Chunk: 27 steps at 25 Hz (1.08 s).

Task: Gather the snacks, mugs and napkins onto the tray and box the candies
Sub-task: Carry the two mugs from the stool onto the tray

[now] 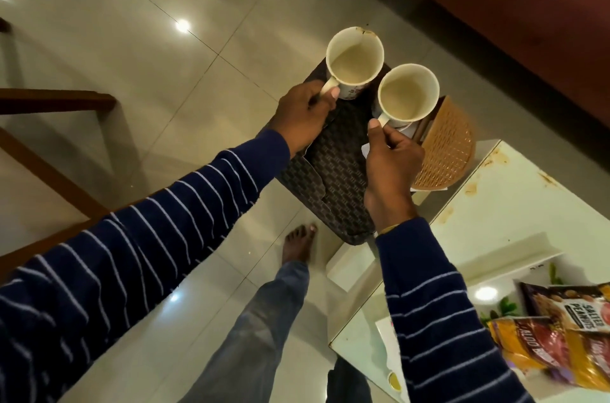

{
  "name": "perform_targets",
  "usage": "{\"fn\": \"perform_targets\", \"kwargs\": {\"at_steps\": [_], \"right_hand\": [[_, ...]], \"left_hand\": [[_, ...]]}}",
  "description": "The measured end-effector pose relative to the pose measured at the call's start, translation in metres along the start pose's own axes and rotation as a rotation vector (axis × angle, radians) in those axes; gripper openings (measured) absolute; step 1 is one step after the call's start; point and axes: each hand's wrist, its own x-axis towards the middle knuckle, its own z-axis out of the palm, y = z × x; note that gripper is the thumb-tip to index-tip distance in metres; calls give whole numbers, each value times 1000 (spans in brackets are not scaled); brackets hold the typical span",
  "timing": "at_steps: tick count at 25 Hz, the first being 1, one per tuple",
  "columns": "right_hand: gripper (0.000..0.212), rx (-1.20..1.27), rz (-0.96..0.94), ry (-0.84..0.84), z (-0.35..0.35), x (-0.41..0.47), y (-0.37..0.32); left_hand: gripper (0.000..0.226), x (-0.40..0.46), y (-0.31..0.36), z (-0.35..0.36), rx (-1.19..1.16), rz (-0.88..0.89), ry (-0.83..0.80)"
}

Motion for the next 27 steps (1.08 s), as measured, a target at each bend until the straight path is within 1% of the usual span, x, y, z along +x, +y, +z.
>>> {"fn": "perform_targets", "kwargs": {"at_steps": [3, 5, 7, 11, 15, 17, 19, 20, 21, 22, 24, 26, 27], "right_hand": [[23, 80, 14, -47, -6, 2, -3], [21, 127, 19, -67, -15, -1, -4], [18, 178, -3, -78, -26, -9, -3], [27, 247, -48, -83, -57, -29, -2], [23, 361, -119, -50, -106, -48, -6], [21, 427, -153, -34, -137, -60, -7], [13, 454, -191, -24, -169, -75, -6], [13, 456, -212, -20, -183, -82, -4], [16, 449, -236, -5, -200, -91, 0], [17, 430, -250, 19, -217, -99, 5], [13, 403, -240, 90, -249, -114, 21], [19, 414, -217, 171, -276, -127, 42], [22, 411, -206, 211, -288, -133, 53]], "left_hand": [[34, -6, 1, -1, -82, -29, 29], [30, -13, -1, -2, -168, -51, 38], [27, -23, -1, -1, -226, -32, 54], [31, -50, 18, 4, -236, 60, 43], [33, -80, 53, 19, -180, 127, 6], [31, -98, 72, 34, -178, 182, -1], [26, -120, 87, 49, -190, 226, 3], [24, -131, 92, 56, -197, 237, 2], [26, -144, 96, 65, -201, 245, -16], [33, -156, 99, 75, -203, 247, -47], [46, -181, 104, 98, -205, 247, -127], [47, -207, 107, 126, -201, 253, -178], [44, -220, 106, 142, -200, 254, -202]]}}
